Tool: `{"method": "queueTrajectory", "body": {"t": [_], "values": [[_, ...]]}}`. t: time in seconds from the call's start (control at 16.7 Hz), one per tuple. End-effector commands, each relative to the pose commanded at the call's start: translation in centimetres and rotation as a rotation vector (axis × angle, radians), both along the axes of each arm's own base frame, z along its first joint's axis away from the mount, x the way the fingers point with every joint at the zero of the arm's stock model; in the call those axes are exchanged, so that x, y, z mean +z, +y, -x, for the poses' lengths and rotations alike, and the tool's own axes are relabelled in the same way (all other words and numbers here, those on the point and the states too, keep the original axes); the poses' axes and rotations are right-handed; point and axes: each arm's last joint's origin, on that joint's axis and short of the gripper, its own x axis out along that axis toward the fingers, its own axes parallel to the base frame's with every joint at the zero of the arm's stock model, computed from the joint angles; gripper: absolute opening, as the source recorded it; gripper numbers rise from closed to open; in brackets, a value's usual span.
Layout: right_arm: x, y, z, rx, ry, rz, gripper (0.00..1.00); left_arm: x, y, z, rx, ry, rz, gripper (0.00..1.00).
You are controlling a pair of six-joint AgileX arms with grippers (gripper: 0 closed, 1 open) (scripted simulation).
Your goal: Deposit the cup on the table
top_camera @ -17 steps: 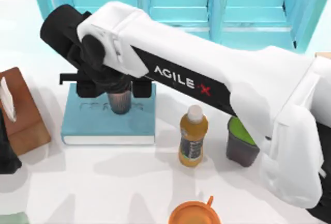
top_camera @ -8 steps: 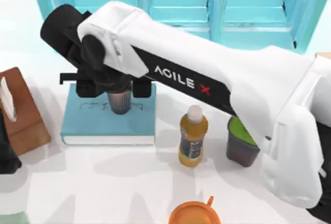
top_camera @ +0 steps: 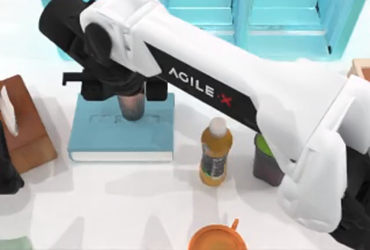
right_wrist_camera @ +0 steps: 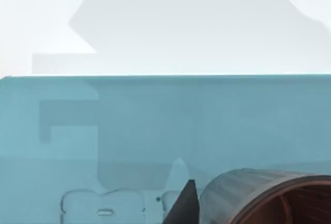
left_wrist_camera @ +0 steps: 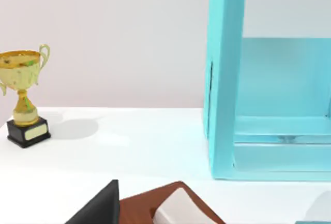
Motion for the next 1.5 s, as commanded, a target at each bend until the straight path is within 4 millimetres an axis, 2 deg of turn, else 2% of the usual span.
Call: {"method": "queueTrajectory", "body": {"t": [0.3,0.72,0.96,1.2,1.5], "values": [[2.6,-0.3,0.4,0.009,-0.006,-0.009,0.0,0.0,0.0,0.0,0.0,0.0,0.0,1.0],[2.9,-0.4,0.5,0.01,-0.005,-0.009,0.0,0.0,0.0,0.0,0.0,0.0,0.0,1.0],[4.0,-1.1,0.2,0.015,-0.008,-0.02,0.0,0.0,0.0,0.0,0.0,0.0,0.0,1.0],[4.6,-3.4,-0.3,0.012,0.005,-0.003,0.0,0.0,0.0,0.0,0.0,0.0,0.0,1.0],[3.7,-8.1,0.5,0.009,0.035,0.049,0.0,0.0,0.0,0.0,0.0,0.0,0.0,1.0]]}}
